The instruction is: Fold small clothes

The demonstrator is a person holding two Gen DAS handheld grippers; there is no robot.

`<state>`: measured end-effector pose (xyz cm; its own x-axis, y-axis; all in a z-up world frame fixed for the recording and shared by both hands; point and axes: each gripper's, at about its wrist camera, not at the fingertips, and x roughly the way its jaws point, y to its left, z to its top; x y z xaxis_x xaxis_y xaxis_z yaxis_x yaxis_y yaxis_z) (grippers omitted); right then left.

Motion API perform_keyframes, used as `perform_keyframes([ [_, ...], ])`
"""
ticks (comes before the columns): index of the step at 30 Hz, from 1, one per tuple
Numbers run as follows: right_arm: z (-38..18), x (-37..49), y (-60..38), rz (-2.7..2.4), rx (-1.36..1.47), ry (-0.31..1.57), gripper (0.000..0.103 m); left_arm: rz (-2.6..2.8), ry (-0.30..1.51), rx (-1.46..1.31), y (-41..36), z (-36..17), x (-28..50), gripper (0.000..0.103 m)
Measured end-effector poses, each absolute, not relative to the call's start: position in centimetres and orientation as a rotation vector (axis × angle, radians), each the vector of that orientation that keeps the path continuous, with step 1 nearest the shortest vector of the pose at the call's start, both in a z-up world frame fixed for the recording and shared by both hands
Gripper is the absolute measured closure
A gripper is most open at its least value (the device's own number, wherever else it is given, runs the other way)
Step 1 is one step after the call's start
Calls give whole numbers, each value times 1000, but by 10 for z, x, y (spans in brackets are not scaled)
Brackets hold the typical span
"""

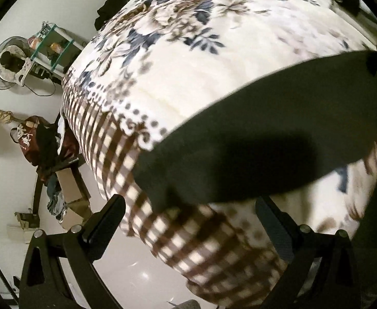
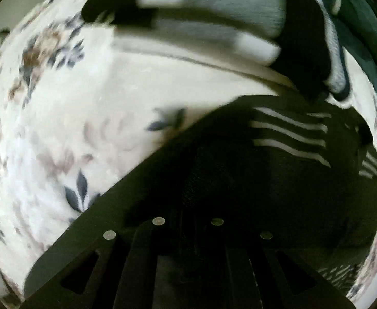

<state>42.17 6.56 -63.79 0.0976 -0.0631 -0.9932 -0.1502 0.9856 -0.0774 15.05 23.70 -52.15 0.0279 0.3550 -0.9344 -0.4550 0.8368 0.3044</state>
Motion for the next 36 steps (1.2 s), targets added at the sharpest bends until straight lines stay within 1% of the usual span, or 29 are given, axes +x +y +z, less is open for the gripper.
perform_keyframes([
  [2, -641, 419, 58, 94, -146, 1494, 93, 630, 1419, -109, 250, -524, 154, 0],
  [3, -636, 417, 48, 133, -90, 1510, 88, 633, 1417, -123, 256, -524, 154, 0],
  [5, -623, 404, 12, 191, 85, 1546, 70, 633, 1396, -158, 272, -521, 149, 0],
  [6, -615, 395, -10, 197, 179, 1549, 50, 631, 1390, -175, 280, -519, 145, 0],
  [7, -606, 382, -33, 203, 263, 1542, 36, 630, 1383, -196, 290, -517, 140, 0],
  [8, -598, 363, -60, 198, 332, 1533, 35, 628, 1378, -224, 299, -517, 133, 0],
  [11, -589, 320, -113, 127, 388, 1552, 35, 601, 1383, -381, 331, -526, 111, 0],
  [13, -590, 296, -145, 77, 428, 1574, 35, 580, 1372, -528, 352, -538, 97, 0],
  [16, -605, 263, -173, -13, 475, 1603, 35, 553, 1345, -737, 370, -562, 88, 0],
  [17, -612, 254, -177, -46, 486, 1619, 35, 537, 1337, -809, 373, -571, 88, 2],
  [19, -626, 239, -182, -88, 519, 1657, 35, 505, 1294, -895, 371, -579, 94, 10],
  [20, -631, 232, -184, -104, 526, 1675, 35, 517, 1275, -872, 366, -577, 99, 30],
  [21, -638, 227, -184, -120, 523, 1689, 35, 534, 1263, -822, 361, -572, 106, 69],
  [22, -640, 223, -189, -127, 513, 1696, 35, 556, 1261, -757, 354, -566, 113, 86],
  [23, -640, 220, -188, -129, 483, 1697, 35, 569, 1246, -716, 352, -558, 119, 96],
  [26, -633, 218, -177, -101, 366, 1662, 35, 583, 1130, -682, 362, -523, 131, 96],
  [29, -625, 222, -163, -69, 227, 1605, 35, 572, 1023, -681, 393, -488, 151, 96],
  [34, -622, 231, -160, -43, 279, 1591, 35, 551, 927, -649, 449, -470, 206, 97],
  [36, -621, 234, -164, -49, 304, 1579, 35, 534, 916, -620, 463, -473, 230, 97],
])
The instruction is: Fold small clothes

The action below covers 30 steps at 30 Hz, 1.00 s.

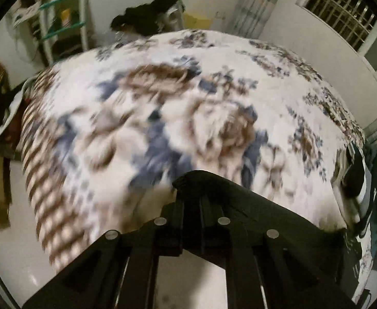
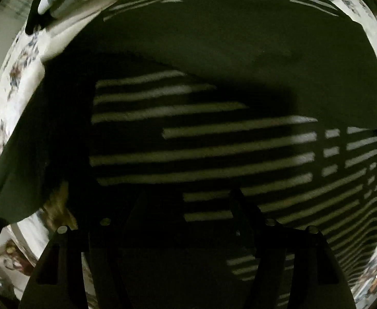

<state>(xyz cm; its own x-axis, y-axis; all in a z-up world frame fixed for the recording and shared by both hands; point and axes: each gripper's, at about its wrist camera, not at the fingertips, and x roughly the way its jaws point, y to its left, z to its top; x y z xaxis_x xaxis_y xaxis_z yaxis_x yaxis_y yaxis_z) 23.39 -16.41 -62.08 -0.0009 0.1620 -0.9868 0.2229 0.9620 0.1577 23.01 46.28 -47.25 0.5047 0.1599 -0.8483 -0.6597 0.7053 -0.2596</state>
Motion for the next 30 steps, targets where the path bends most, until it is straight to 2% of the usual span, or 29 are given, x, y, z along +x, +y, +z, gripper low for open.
perform_keyframes([
  [4, -624, 235, -175, -77, 335, 1575, 35, 523, 987, -650, 482, -510, 255, 92],
  [6, -625, 236, -177, -111, 350, 1580, 35, 522, 1045, -755, 495, -537, 249, 91],
  [8, -623, 234, -186, -140, 384, 1562, 30, 508, 1046, -926, 506, -553, 229, 89],
  [9, -621, 232, -191, -150, 401, 1549, 20, 507, 1019, -989, 507, -556, 214, 82],
  [10, -621, 230, -195, -157, 415, 1538, 16, 521, 997, -1040, 509, -556, 199, 76],
  [12, -619, 226, -210, -168, 444, 1522, 16, 544, 955, -1118, 506, -557, 172, 36],
  [16, -620, 218, -229, -191, 481, 1506, 16, 515, 834, -1374, 492, -581, 150, 35],
  [20, -610, 207, -240, -199, 487, 1498, 16, 618, 794, -1360, 488, -592, 179, 34],
  [22, -604, 213, -245, -199, 479, 1492, 16, 667, 805, -1235, 484, -580, 202, 34],
  [23, -598, 210, -252, -201, 473, 1486, 16, 670, 806, -1156, 482, -572, 213, 39],
  [24, -593, 207, -261, -203, 471, 1476, 16, 681, 817, -1075, 479, -564, 224, 75],
  [25, -588, 206, -269, -209, 463, 1468, 16, 690, 851, -998, 476, -559, 237, 95],
  [30, -567, 205, -309, -333, 257, 1433, 16, 680, 888, -764, 459, -521, 272, 96],
])
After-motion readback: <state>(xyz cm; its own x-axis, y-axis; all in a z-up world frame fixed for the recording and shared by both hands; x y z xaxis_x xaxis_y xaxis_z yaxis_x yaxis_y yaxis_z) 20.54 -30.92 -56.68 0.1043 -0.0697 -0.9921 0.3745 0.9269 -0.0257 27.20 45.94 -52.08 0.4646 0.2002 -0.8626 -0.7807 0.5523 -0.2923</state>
